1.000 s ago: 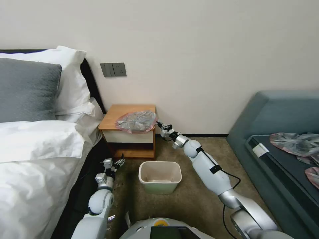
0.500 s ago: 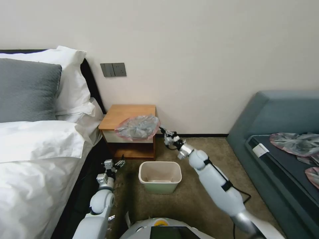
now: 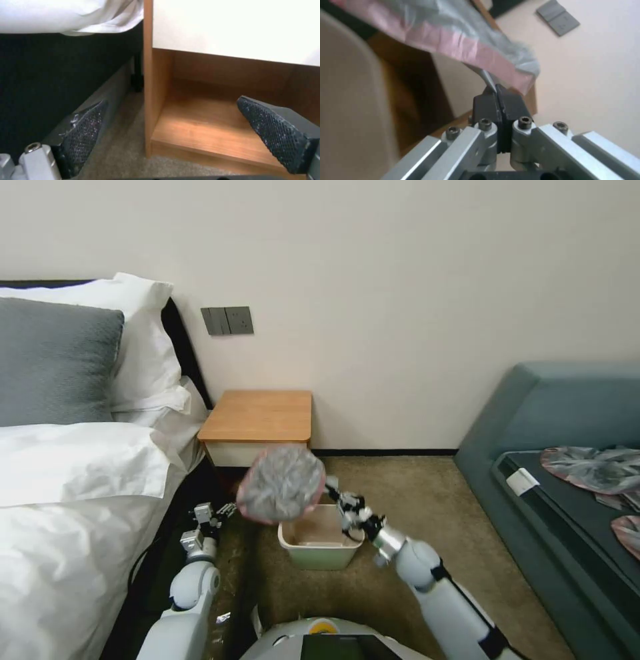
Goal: Pick up the garbage bag from the table and place it over the trash can.
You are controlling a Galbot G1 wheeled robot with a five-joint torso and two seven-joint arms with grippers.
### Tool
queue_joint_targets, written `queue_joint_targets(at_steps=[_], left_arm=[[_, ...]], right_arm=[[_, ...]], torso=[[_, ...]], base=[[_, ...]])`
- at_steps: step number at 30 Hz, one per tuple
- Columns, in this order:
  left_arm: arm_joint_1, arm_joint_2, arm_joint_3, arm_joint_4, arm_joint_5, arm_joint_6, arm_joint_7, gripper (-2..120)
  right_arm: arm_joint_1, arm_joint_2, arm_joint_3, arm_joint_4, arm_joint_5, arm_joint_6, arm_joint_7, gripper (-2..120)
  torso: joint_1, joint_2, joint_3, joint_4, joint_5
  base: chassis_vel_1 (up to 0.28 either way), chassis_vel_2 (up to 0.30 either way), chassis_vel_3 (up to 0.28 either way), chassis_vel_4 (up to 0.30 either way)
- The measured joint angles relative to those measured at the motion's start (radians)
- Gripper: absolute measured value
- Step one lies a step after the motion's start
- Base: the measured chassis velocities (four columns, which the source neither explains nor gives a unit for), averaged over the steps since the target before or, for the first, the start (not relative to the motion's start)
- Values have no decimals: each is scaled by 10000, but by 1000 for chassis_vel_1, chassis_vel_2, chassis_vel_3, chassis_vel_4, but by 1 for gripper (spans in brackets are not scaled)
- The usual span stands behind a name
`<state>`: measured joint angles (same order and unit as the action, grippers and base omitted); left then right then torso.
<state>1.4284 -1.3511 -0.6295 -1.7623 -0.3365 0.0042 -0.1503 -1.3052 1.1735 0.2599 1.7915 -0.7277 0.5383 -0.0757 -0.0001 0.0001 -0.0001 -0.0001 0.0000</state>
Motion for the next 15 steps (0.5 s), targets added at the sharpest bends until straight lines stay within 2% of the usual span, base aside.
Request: queue_joint_targets(at_steps=[8,15], left_arm=[[21,50,3,-57,-63,-17,-52,99],[23,99,87,-119,-63,-26,-54,99]], right_arm=[[-1064,-28,370,-15,-330,495,91,0],[-1503,-217,651,39,-125,572,99,0]], torso=[[1,0,0,1,1],[1,0,1,1,1]], base=[[0,0,0,0],[0,0,0,0]])
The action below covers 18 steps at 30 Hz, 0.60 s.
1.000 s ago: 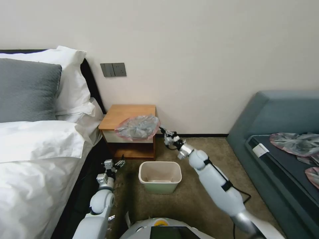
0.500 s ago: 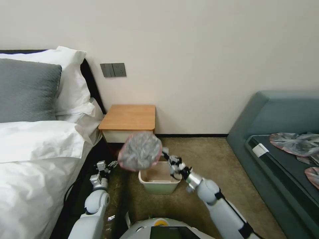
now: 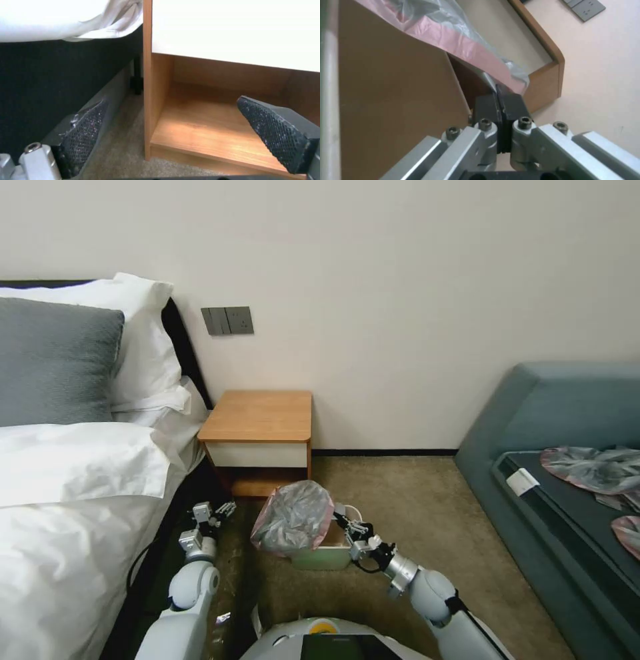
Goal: Pick up the garbage bag from the table and place it over the trash can.
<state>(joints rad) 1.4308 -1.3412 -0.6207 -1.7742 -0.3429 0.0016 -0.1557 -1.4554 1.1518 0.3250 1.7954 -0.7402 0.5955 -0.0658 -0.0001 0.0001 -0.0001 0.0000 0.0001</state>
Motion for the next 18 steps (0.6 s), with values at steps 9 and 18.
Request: queue_joint_targets(at_steps=[9,18], left_arm=[[-19,62,251,-17,145,23,-4,99],[66,201,487,-183,265,36,38,99]], right_arm=[[-216,-354,-23,349,1009,-160,-245,17],[-527,-985,404,732,1834,-410,-1062,47]], torso=[[0,0,0,0,-1],[1,-1,1,0,0]], base=[[0,0,0,0],[0,0,0,0]])
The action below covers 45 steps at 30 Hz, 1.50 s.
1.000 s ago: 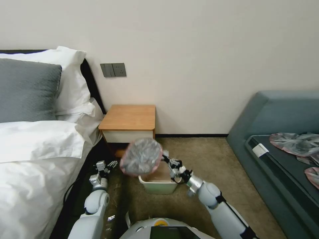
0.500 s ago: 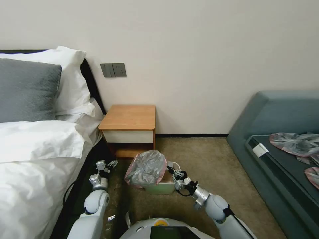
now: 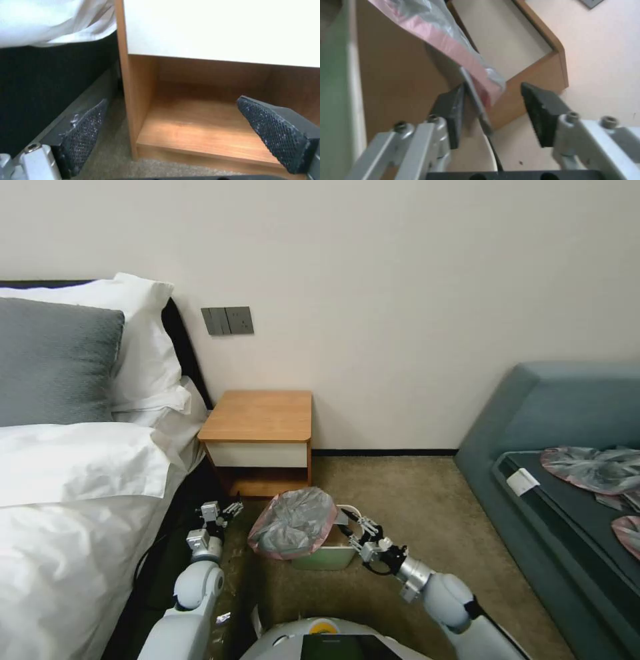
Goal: Pick up the garbage bag from the table and place it over the trash can.
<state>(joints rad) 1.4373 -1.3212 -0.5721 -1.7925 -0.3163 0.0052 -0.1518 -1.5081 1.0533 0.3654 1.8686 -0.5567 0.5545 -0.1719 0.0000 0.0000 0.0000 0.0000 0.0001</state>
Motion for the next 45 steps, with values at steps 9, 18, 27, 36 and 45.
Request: queue_joint_targets(at_steps=[9,18,27,36,45], left_arm=[[77,203,101,-464,0,57,17,99],[846,573,307,-2234,-666,957,581,99],[2399,1352,713,-4765,-2026,3447,771,99],[2906,1168,1295,-4497,-1289,4059,821,97],[2780,674,1569,-4027,-1698,4082,765,98]], right_arm=[[-1071,-1513,1115,784,1090,-21,-575,82],[-1162,-1500,1486,1015,1588,-32,-504,100],[-942,-861,1660,1033,1842,-1,-366,100],[-819,-511,1693,1043,2024,145,-304,100],[-618,-574,1569,949,2115,212,-308,100]], torso=[[0,0,0,-5,-1],[0,0,-1,-5,0],[0,0,0,-1,-1],[0,0,0,-2,-2],[-1,0,0,-2,-1]], base=[[0,0,0,0],[0,0,0,0],[0,0,0,0],[0,0,0,0],[0,0,0,0]])
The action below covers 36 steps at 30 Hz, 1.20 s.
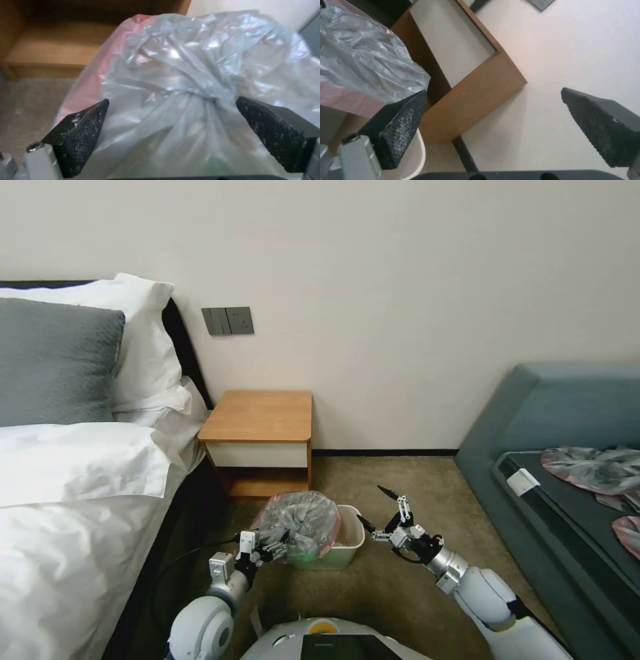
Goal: Pick up the garbage bag from the table and place it over the trash can.
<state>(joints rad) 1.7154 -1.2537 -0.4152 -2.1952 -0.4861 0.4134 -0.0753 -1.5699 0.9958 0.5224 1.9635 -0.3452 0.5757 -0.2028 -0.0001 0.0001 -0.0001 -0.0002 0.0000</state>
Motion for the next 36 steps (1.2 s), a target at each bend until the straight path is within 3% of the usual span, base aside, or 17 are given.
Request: queue_joint_targets(at_steps=[5,12,23,31,36], left_arm=[[-204,-234,82,10,-691,3,-147,98],[-639,-463,-163,307,-894,249,-194,97],[-1395,-235,-526,784,-1095,1408,488,94],[-1854,-104,-543,1100,-1433,1861,772,93],[-2071,-134,-505,1275,-1565,1977,788,84]], right_arm=[[121,-30,-84,-23,28,6,-18,100],[329,-126,-284,-88,76,3,-46,100],[198,-150,-236,-49,109,8,-44,100],[78,-93,-242,33,105,8,-43,100],[-31,-44,-209,73,97,10,-41,100]], torso=[[0,0,0,1,1],[1,-1,0,3,0],[1,0,1,2,0],[1,-1,1,1,0],[1,-1,0,1,0]], base=[[0,0,0,0],[0,0,0,0],[0,0,0,0],[0,0,0,0],[0,0,0,0]])
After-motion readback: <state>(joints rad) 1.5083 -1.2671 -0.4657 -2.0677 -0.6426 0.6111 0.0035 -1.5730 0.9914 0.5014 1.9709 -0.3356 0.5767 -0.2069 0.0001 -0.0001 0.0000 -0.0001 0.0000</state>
